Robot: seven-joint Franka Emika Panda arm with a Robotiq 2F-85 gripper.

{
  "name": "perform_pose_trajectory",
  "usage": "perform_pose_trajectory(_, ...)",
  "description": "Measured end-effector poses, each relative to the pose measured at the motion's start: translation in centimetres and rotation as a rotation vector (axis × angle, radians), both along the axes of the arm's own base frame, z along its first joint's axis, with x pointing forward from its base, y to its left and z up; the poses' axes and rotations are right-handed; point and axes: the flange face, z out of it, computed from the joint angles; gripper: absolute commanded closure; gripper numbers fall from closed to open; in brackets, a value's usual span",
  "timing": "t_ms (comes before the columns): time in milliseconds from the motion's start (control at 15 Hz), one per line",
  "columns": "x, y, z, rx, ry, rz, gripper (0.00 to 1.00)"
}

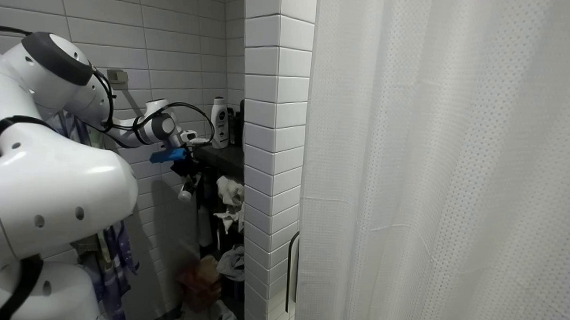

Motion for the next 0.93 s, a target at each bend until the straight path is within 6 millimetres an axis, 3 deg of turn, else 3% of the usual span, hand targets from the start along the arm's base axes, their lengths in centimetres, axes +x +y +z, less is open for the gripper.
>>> perform_pose_trajectory(133,0.0,0.0,0.0,0.0,0.0,0.0,0.89)
perform_pose_trajectory(200,0.0,0.0,0.0,0.0,0.0,0.0,0.97)
perform_pose_trajectory(533,-0.1,0.1,-0.5,0.002,0.006,-0.006,0.97)
perform_pose_trajectory(667,-0.1,0.0,-2.0,0.025,0.042,-0.028,0.97)
perform_pose_trajectory(933,1.2,-1.4,-7.5,0.07,0.132,-0.135,0.97)
